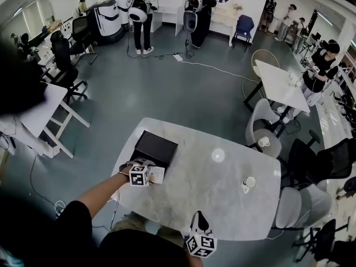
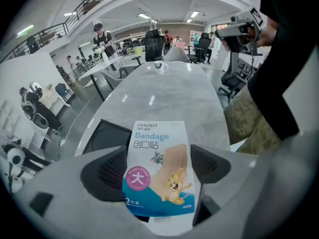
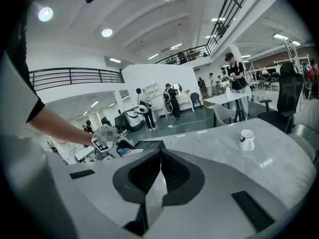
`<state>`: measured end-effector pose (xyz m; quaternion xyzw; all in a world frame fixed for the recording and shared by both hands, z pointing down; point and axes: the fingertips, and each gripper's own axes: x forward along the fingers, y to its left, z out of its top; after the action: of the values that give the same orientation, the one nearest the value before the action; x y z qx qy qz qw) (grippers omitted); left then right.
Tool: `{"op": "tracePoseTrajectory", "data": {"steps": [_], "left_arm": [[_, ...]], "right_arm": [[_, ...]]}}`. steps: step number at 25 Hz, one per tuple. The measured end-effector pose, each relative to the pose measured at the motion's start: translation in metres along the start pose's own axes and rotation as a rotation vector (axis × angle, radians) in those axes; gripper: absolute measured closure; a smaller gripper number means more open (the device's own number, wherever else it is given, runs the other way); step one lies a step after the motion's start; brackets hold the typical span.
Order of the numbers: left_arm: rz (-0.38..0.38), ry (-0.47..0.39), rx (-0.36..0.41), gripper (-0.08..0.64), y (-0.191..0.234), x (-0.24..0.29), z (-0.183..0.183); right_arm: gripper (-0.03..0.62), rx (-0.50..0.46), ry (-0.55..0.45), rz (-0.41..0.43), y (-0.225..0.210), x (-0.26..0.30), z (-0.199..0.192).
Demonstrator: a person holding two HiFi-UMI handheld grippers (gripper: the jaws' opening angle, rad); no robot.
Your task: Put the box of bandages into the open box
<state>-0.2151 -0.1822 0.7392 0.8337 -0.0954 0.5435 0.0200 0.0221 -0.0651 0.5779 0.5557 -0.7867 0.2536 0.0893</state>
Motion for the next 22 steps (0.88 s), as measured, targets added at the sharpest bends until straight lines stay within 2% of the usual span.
{"op": "tracePoseTrajectory", "data": {"steps": [6, 16, 22], "left_arm": [[-0.007, 0.003, 0.017, 0.15, 0.043, -0.003, -0.026], [-0.119, -0.053, 0.09, 0.15, 0.052, 0.025, -0.074], [-0.166, -0.092, 0.076, 0.15, 0.057, 0.051, -0.093]], "right_arm": [[0.58, -0.035, -0.043, -0.087, 0.008, 0.025, 0.024], [0.58, -0.092, -0.071, -0.185, 0.105, 0.066, 0.035], [0.58, -0.087, -0.039, -0.279, 0.138, 0.073, 0.011]]}}
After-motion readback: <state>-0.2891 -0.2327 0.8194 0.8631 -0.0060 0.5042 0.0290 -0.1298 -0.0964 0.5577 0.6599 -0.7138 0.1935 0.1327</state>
